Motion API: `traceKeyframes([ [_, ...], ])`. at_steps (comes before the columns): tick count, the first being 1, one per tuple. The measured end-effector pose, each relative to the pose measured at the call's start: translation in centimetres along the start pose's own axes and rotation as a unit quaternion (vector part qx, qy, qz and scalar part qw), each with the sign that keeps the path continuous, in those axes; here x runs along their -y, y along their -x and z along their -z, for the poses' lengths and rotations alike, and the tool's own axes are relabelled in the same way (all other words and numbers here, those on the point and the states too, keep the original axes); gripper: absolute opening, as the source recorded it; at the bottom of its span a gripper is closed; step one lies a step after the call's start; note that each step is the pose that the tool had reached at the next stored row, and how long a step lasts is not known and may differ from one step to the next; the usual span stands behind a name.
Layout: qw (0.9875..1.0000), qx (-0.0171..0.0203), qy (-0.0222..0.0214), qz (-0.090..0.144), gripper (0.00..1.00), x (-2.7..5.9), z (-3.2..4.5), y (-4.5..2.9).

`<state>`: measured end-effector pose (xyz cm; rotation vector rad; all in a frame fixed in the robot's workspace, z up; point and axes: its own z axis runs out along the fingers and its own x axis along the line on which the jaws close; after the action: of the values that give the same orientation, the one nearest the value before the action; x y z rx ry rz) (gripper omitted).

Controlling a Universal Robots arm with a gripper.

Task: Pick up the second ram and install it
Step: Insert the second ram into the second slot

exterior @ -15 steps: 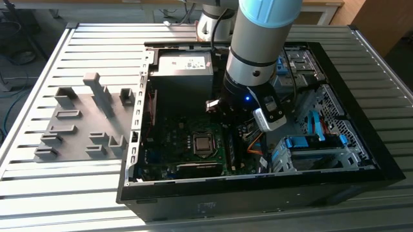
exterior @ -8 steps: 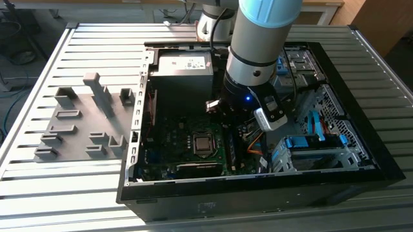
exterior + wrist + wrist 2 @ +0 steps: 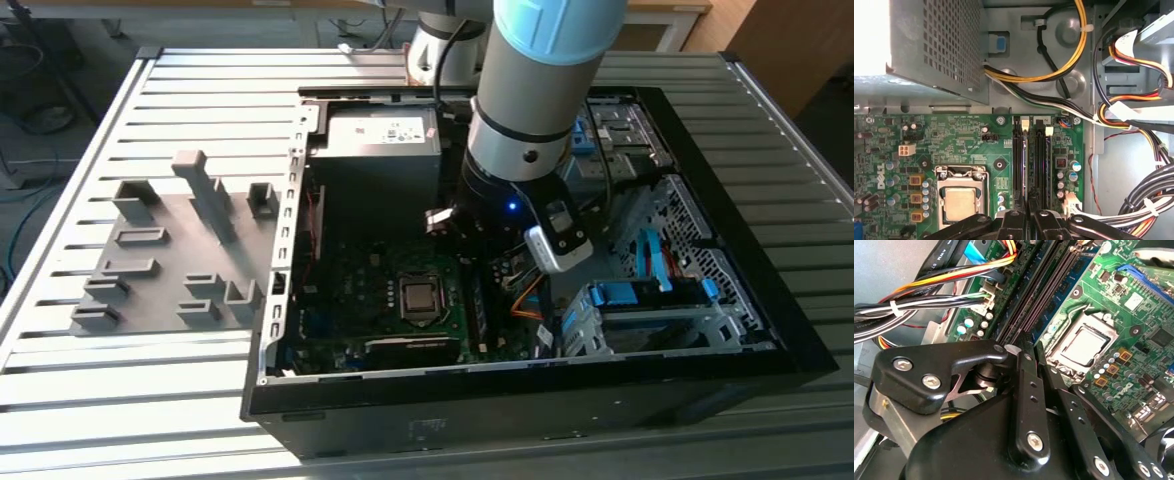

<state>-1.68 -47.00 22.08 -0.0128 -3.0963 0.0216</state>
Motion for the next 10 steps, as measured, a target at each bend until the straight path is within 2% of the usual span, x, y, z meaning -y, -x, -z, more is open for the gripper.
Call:
traceKeyframes([
  [2,1.0000,0.0001,-0.0002,0.006,0.14,0.00,-0.01,0.00],
  [10,1.0000,0.0001,-0.0002,0.007,0.14,0.00,-0.24,0.01],
])
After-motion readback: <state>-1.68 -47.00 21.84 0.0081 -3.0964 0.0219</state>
